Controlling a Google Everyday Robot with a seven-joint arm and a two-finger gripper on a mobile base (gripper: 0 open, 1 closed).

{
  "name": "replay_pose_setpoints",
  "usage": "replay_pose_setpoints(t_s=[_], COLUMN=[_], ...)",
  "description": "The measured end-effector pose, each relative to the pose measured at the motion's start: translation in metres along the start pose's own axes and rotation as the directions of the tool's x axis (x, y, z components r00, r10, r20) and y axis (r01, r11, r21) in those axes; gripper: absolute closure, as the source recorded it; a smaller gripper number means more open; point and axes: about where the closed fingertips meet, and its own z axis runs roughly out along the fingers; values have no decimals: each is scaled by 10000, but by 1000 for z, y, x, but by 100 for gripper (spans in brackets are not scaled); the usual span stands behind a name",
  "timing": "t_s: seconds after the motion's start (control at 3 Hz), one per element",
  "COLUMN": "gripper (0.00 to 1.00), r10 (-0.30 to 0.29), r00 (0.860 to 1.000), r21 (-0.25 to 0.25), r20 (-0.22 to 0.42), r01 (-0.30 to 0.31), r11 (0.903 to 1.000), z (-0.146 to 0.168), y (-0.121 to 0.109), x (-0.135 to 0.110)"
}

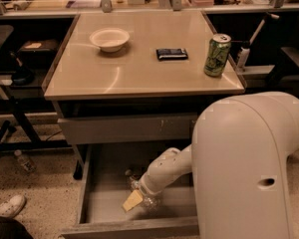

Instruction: Pick water bottle from middle drawer and place on counter

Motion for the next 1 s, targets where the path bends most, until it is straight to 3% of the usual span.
replay_pose_setpoints(t_s=[0.67,1.0], gripper=[0,19], r10=[343,345], r00=[9992,9992], r21=[-211,-217], r20=[-210,-220], r01=[-347,-350], r11=[9992,9992], z=[34,34], y=[-4,-4], x=[12,12])
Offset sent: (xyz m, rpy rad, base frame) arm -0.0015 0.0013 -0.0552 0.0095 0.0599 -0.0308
